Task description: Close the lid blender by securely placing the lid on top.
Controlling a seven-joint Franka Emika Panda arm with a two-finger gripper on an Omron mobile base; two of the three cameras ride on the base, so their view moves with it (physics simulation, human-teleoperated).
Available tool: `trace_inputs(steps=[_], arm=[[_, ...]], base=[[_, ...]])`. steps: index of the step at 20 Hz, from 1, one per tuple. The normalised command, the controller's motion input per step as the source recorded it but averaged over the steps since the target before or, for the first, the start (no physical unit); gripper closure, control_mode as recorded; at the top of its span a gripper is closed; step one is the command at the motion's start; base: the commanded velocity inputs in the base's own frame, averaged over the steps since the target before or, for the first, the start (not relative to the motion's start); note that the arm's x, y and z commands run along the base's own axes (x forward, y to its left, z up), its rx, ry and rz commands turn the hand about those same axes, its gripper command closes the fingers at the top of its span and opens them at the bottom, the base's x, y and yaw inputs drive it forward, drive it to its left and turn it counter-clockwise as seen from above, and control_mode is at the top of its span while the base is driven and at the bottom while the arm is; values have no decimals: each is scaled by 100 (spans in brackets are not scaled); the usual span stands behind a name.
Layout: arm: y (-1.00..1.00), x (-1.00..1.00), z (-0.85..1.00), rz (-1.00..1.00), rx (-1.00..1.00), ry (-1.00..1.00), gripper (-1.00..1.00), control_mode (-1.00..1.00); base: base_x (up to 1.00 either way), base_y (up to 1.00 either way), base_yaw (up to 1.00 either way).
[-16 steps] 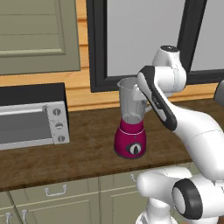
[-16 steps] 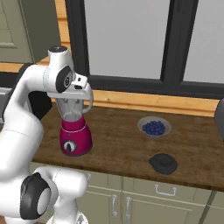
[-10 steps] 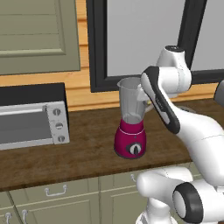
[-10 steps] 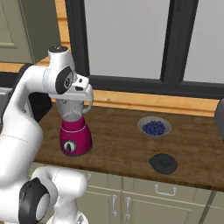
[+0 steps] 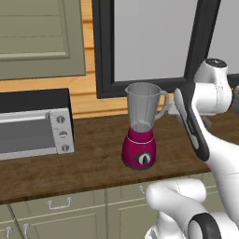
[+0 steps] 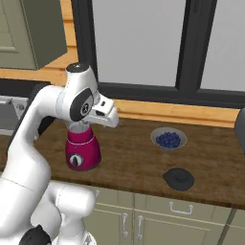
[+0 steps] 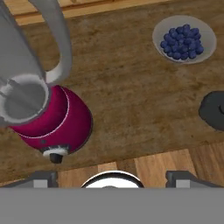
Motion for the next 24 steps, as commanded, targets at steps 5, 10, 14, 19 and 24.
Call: trace_inputs(steps=[5, 10, 14, 19, 24], arm=[[-85, -52, -16, -14, 1, 0, -100, -100], [-96, -34, -26, -20, 0, 0, -100, -100], [-96, -13, -41, -18, 0, 0, -100, -100], [-81, 0, -48, -13, 0, 0, -100, -100], [-46, 17, -37, -3, 0, 0, -100, -100]], base=[[0, 0, 0], [0, 0, 0], [0, 0, 0], [0, 0, 0], [0, 0, 0]])
